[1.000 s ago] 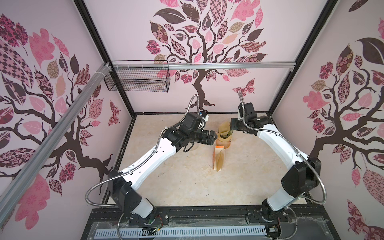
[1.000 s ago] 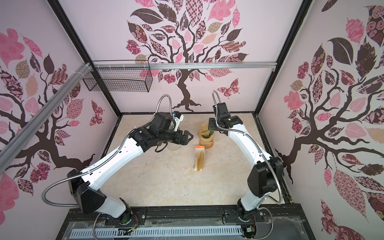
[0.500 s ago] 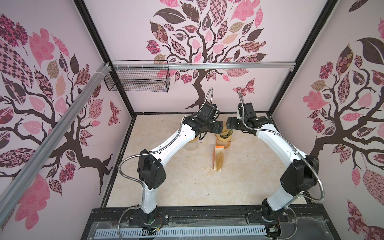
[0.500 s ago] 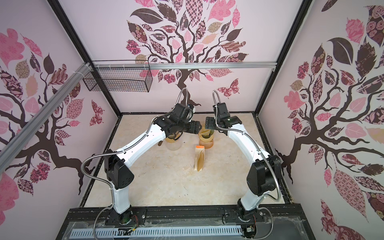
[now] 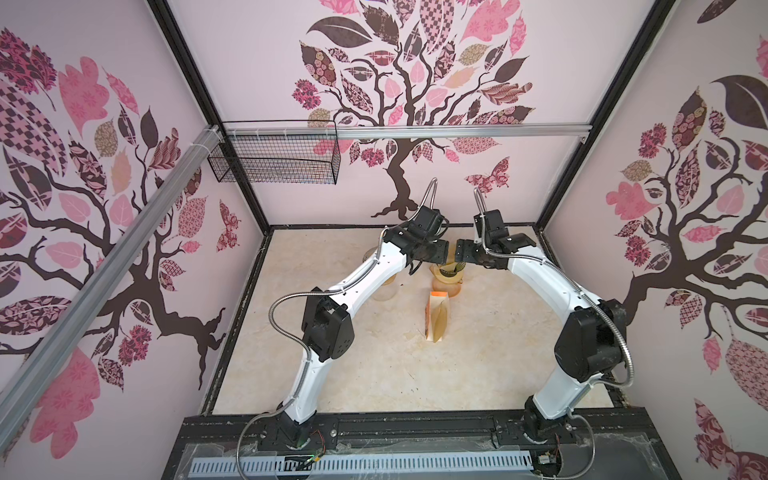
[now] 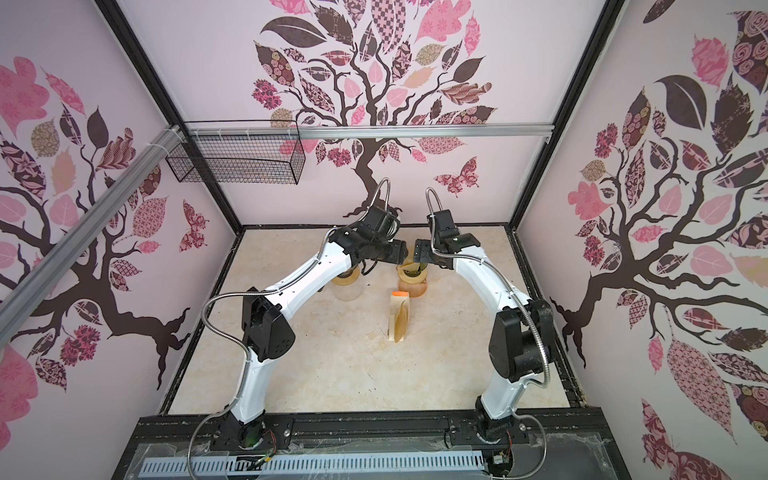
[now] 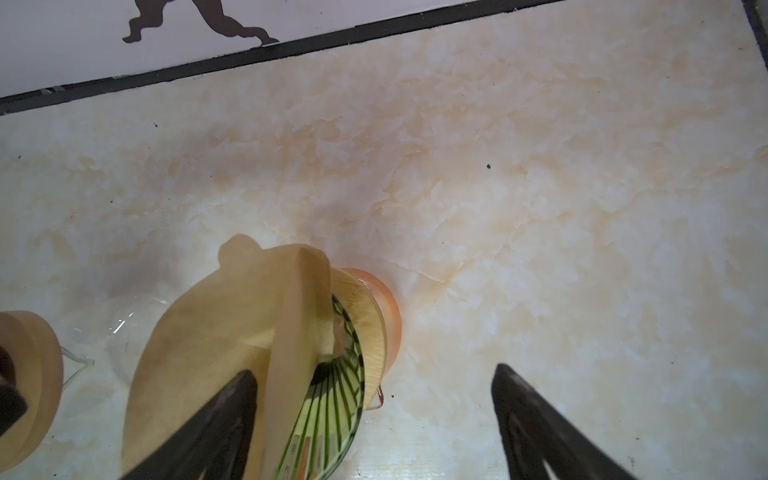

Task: Place the coffee filter in the dripper
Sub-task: 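Bring the left gripper to the filter edge beside the right gripper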

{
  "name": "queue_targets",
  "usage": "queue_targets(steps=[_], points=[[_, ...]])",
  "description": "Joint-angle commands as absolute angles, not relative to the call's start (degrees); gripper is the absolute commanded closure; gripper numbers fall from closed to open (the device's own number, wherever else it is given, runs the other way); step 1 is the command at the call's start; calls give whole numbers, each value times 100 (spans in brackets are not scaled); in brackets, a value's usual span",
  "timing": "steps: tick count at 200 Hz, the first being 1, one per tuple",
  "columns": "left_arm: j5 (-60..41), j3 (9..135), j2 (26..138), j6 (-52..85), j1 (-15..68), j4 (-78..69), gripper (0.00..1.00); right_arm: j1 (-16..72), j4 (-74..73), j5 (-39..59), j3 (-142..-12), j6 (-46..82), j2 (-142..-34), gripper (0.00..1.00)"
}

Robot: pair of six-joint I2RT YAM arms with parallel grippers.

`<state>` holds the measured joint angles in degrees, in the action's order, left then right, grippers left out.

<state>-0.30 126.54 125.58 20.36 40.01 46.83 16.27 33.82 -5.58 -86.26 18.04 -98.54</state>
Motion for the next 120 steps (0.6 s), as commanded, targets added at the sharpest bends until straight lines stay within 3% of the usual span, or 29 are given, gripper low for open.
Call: queue_targets(steps=[1, 120], points=[[-70, 12990, 12693, 2028, 3928, 4781, 40, 1563, 3357, -571, -8544, 1805, -9954, 11], [-98, 13288, 13120, 2030, 3850, 4980, 42, 1396, 3210, -449, -8237, 1842, -9870, 11]])
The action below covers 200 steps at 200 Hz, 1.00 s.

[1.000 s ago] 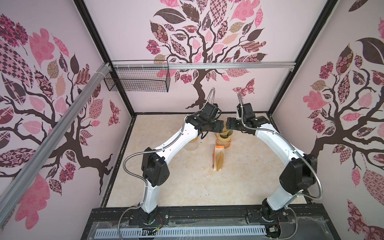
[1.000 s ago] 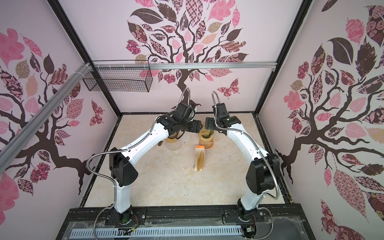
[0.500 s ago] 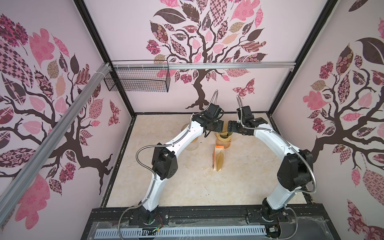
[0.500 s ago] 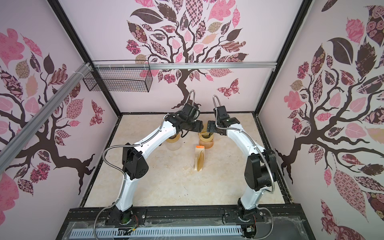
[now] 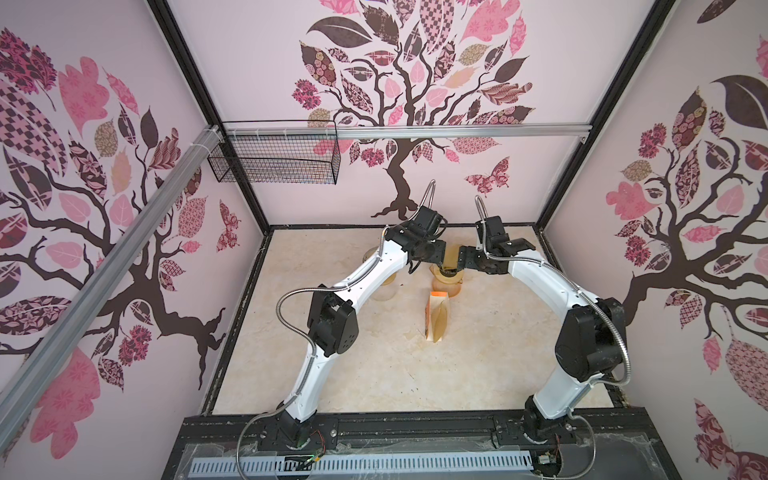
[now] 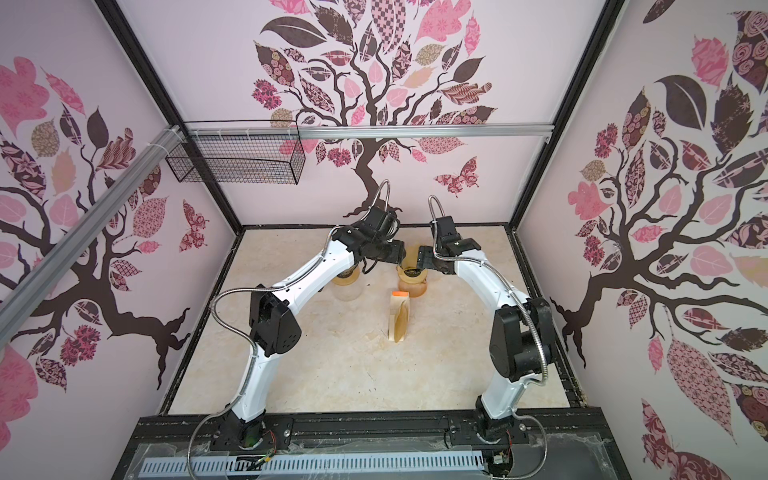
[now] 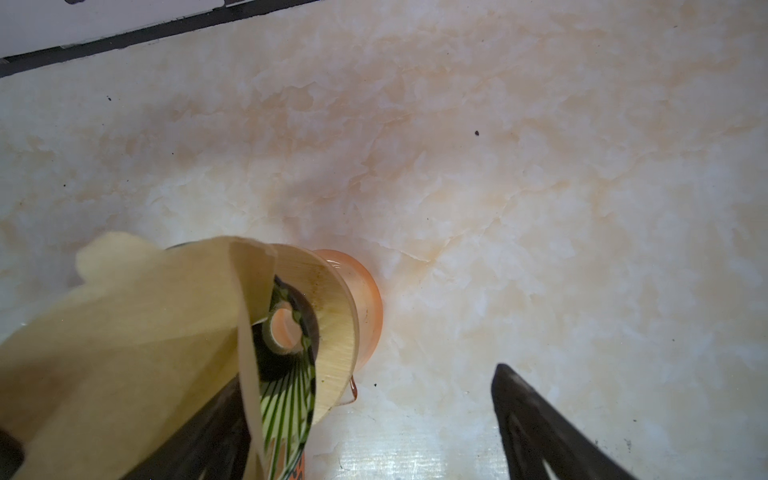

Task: Place the coffee filter in the dripper
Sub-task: 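Bring the left gripper to the filter edge beside the right gripper, then press the filter down into the green dripper with both grippers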

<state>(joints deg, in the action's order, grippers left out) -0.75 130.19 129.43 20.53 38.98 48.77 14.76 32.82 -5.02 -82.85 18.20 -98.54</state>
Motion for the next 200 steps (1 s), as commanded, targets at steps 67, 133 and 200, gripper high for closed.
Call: queue_targets(steps=[67, 133, 200], points=[[-123, 13337, 13252, 2037, 3817, 5007, 42, 1347, 3158, -386, -8178, 1849, -9949, 11], [-126, 13337, 13313, 2030, 3797, 5014, 42, 1287, 3118, -325, -8129, 1865, -10081, 11], [-158, 13341, 13421, 2039, 3783, 5024, 42, 1257, 3068, -263, -8095, 1873, -10208, 11]])
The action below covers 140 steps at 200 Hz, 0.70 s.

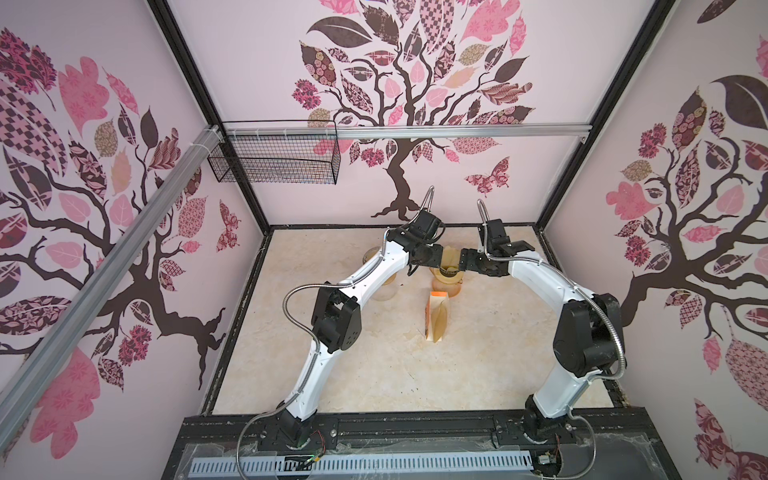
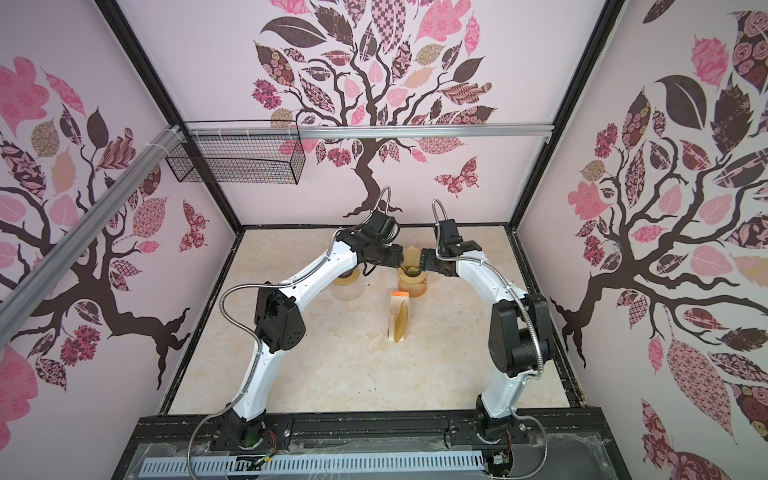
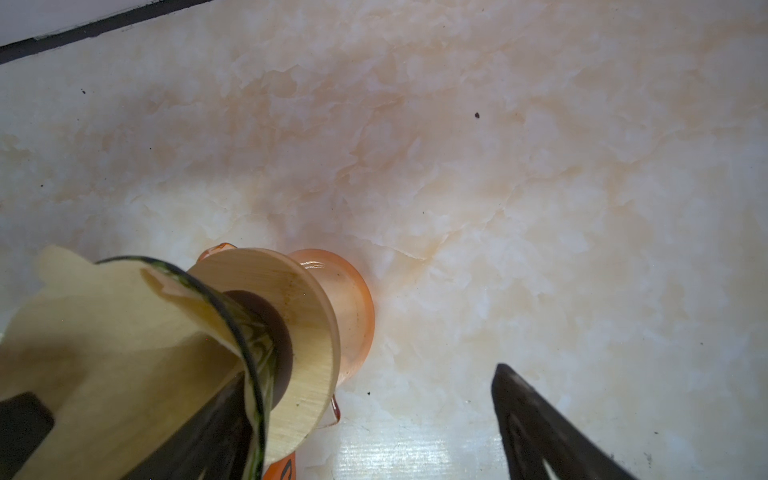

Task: Place the coffee filter in the dripper
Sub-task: 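Press the filter down into the green dripper with both grippers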

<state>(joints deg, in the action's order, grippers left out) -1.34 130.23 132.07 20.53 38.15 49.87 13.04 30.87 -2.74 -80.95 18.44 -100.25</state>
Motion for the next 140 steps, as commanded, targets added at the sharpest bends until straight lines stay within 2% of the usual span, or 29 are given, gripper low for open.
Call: queue_targets(steps=[1, 140], points=[[-158, 13341, 13421, 2039, 3781, 5026, 42, 1257, 3063, -264, -8099, 1872, -10211, 10], [-487, 13412, 12922, 2138, 3766, 4847, 42, 1239, 3015, 38, -8205, 1882, -9702, 9]])
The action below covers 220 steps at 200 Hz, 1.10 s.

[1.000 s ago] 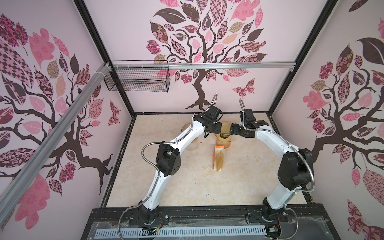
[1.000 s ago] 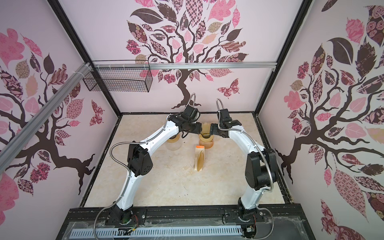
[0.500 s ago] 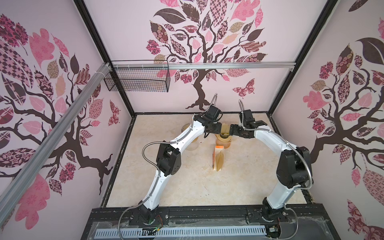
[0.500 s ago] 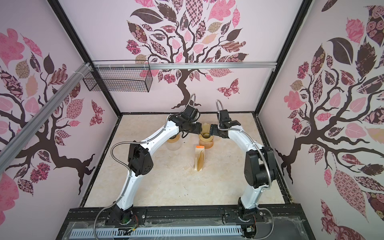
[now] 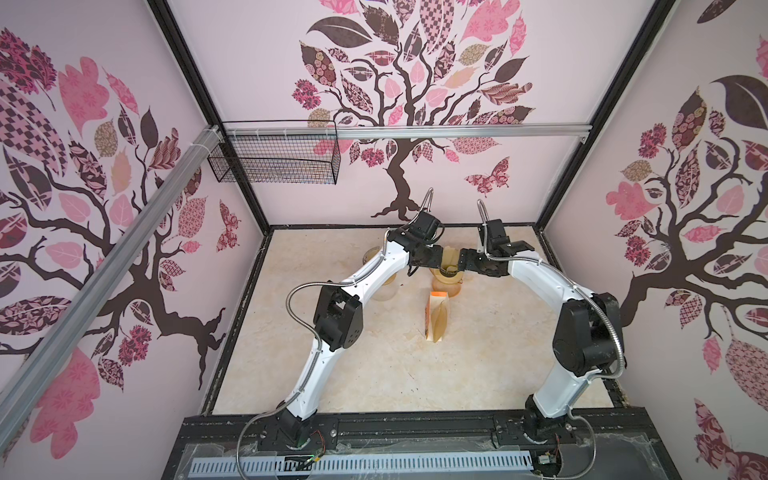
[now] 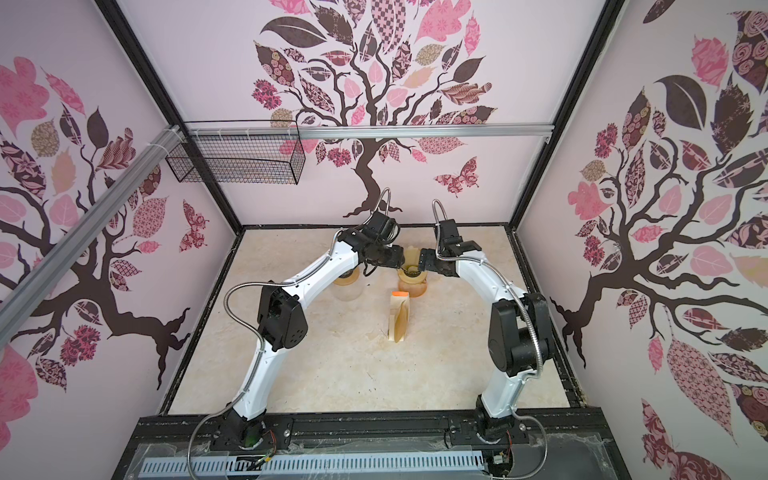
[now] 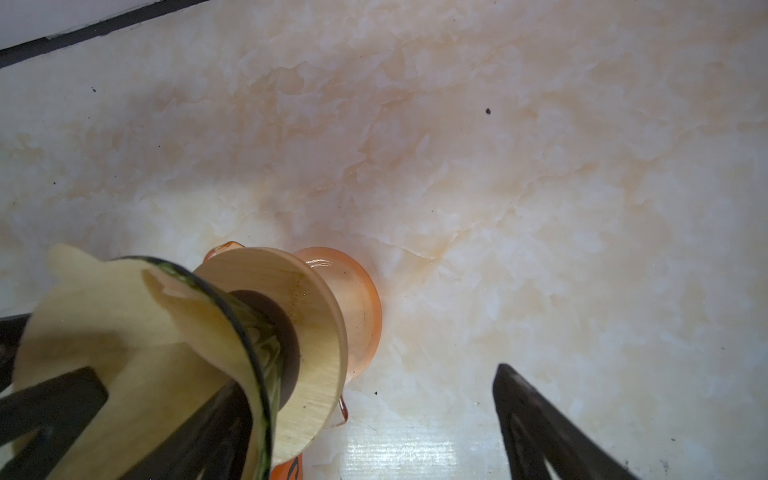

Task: Place the coffee filter in the dripper
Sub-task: 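Press the filter down into the green dripper with both grippers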

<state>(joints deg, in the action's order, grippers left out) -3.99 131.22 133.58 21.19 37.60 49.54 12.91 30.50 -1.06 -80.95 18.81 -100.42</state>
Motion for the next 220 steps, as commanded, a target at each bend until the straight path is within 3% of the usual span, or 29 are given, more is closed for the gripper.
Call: queue_targets(steps=[1, 80, 220], points=[[-485, 13412, 12912, 2137, 3768, 4841, 42, 1239, 3015, 46, -8207, 1881, -9703, 9], [-370, 13465, 12877, 1927, 3960, 4946, 39, 1240, 3086, 213, -8359, 1841, -9431, 6], [-100, 13456, 13203, 1850, 4030, 5205, 40, 1244, 3090, -191, -8285, 1796, -9979, 5]])
